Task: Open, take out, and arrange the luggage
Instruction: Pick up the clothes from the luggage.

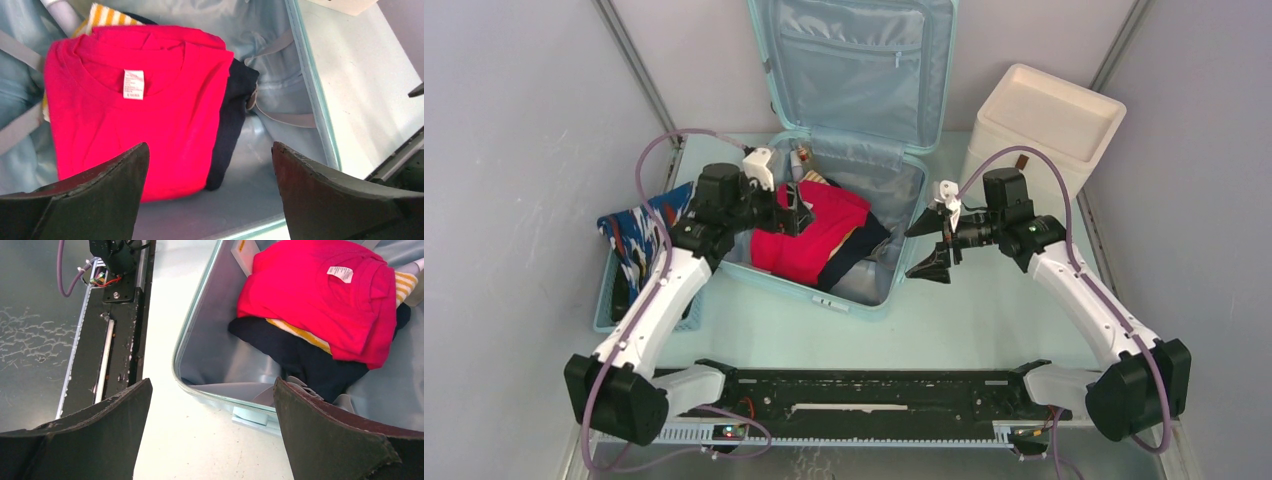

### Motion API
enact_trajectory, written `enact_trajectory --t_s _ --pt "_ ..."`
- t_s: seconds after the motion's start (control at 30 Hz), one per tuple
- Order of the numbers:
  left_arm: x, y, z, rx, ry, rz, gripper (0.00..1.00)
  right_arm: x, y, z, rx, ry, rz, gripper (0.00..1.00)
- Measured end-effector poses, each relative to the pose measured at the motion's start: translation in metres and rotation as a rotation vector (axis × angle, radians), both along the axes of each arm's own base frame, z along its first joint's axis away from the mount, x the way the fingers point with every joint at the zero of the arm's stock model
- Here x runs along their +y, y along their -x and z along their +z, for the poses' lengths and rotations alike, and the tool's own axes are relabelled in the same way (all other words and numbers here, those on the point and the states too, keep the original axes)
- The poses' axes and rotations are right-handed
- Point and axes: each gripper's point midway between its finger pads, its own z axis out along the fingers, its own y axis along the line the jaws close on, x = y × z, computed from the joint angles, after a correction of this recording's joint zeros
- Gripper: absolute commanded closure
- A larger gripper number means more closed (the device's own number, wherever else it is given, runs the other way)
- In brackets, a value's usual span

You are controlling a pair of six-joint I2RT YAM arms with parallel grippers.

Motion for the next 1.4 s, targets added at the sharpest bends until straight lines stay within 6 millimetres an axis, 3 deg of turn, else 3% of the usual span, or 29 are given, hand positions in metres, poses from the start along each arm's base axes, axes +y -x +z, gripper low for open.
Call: enact_trajectory --t_s 0.27,0.47,0.87,1.4 --pt "0.002 -0.023 -0.003 -0.013 -0.063 0.005 0.05 -0.001 -0.004 -0.006 0.002 0.015 -0.008 0.0" --pt "0.013 -0.032 -0.012 -0.026 -0.132 0.043 0.12 -0.001 -0.006 -0.012 0.011 0.028 -0.01 0.0" --pt "0.03 -0.039 -0.019 -0.026 -0.203 0.118 0.13 0.0 -0.008 -0.019 0.02 0.045 -0.005 0.0" --pt "0.037 -0.041 -0.029 -0.01 -0.25 0.133 0.13 0.0 -0.008 -0.02 0.014 0.047 -0.006 0.0"
